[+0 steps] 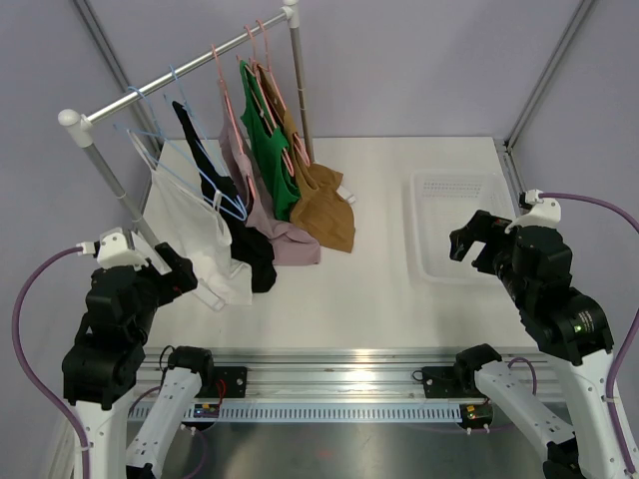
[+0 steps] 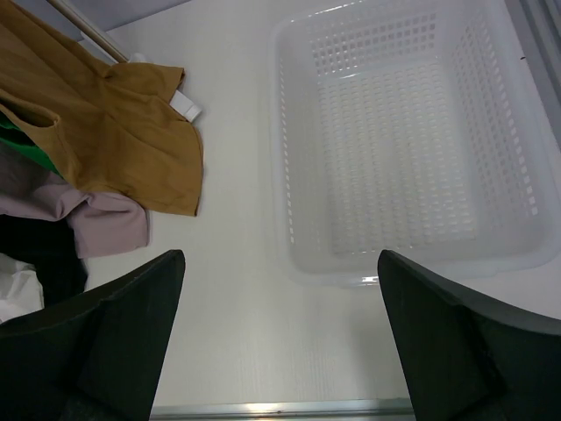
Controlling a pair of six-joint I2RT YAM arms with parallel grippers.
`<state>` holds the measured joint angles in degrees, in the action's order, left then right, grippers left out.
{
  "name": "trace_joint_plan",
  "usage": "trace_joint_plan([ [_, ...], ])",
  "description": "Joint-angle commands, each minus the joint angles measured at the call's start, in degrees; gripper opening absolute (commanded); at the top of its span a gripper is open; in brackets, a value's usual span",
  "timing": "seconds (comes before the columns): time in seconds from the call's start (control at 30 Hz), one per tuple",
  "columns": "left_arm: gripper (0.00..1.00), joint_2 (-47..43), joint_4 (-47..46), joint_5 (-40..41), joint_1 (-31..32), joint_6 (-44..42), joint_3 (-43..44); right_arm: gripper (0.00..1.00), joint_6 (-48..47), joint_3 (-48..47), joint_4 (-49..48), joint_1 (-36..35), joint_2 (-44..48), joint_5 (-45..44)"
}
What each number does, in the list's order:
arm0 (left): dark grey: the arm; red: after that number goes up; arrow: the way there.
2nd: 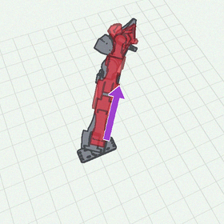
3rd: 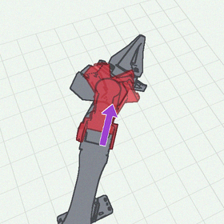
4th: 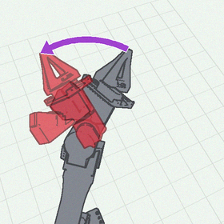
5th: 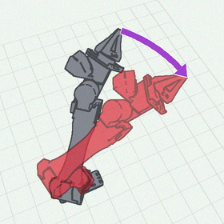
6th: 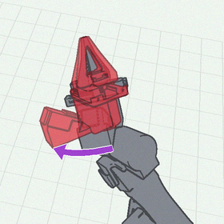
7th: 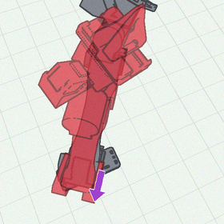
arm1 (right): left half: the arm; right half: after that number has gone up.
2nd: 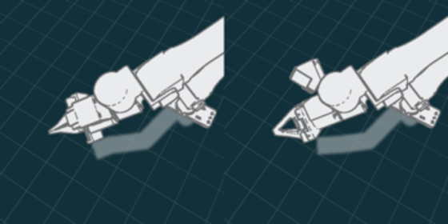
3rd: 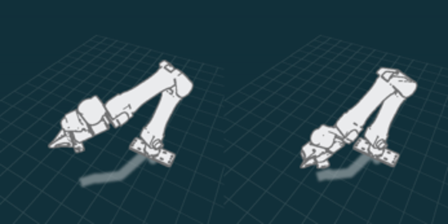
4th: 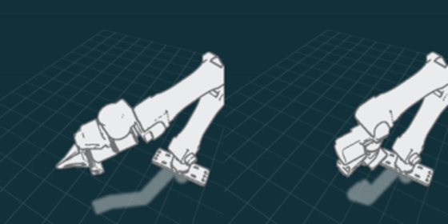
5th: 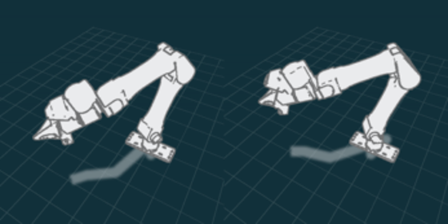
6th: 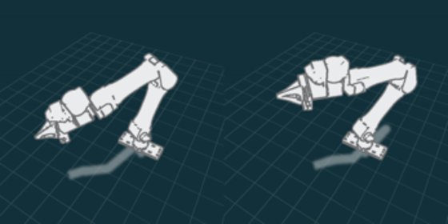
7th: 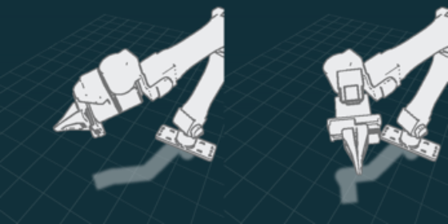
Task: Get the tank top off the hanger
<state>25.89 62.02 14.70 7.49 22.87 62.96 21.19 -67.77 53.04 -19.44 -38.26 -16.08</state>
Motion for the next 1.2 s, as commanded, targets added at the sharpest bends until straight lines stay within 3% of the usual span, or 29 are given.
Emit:
trace_joint_plan([
  [0.0,0.99,1.5,-1.7,-1.5,-0.2,0.5,1.6,0.99,-0.2,-0.5,-2.0,-0.3,0.4,-1.6],
  [0.27,0.99,5.0,-3.4,-8.0,-0.3,2.9,5.1,0.99,0.8,2.3,-6.0,-0.4,0.2,5.5],
  [0.7,0.99,24.1,-6.1,-5.3,-0.2,8.9,25.4,1.0,1.7,4.0,-9.5,-0.3,-5.6,11.6],
  [0.9,0.99,33.7,-7.3,-0.6,2.3,10.3,33.7,0.99,1.7,4.9,-10.3,-0.3,-6.0,13.1],
  [1.03,0.97,38.2,-7.8,7.4,6.5,10.5,35.5,0.99,1.4,5.5,-9.9,-0.3,-6.0,13.3],
  [1.17,0.81,41.7,-6.6,17.2,8.6,11.5,35.0,0.99,1.6,6.2,-10.2,-0.3,-5.2,14.1],
])
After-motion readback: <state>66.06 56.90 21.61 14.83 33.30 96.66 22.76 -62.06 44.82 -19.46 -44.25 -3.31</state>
